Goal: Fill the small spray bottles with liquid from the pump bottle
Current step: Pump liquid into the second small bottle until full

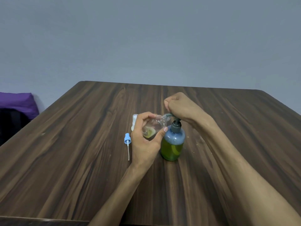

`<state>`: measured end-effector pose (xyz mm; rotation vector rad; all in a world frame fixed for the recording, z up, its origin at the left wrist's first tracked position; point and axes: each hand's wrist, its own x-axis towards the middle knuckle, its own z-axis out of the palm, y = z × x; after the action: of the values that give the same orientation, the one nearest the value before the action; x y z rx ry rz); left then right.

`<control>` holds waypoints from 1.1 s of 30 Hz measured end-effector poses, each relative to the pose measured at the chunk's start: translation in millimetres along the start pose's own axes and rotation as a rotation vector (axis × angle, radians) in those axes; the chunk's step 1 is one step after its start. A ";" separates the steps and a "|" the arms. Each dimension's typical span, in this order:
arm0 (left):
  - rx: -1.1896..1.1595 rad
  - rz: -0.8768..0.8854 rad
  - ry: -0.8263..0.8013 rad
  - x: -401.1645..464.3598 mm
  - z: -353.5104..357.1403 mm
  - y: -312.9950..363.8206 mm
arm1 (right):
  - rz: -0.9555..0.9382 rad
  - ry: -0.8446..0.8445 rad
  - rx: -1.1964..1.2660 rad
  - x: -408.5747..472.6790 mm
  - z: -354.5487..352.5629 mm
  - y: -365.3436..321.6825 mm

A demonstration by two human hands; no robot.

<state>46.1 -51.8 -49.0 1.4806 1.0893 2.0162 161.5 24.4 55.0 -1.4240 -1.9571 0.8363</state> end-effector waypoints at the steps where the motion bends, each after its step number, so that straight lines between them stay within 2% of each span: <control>1: -0.004 -0.010 0.002 0.1 0.3 -0.3 | 0.006 0.001 -0.012 0.7 1.4 0.5; 11: 0.049 -0.021 -0.012 2.6 -0.2 3.4 | 0.054 -0.006 -0.044 1.1 5.8 1.6; 33: 0.030 -0.024 -0.002 0.5 -1.1 3.1 | 0.033 0.014 -0.017 2.7 8.4 5.7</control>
<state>45.3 -53.7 -46.4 1.4771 1.1364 1.9891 157.9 27.0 45.5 -1.4719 -1.9400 0.8239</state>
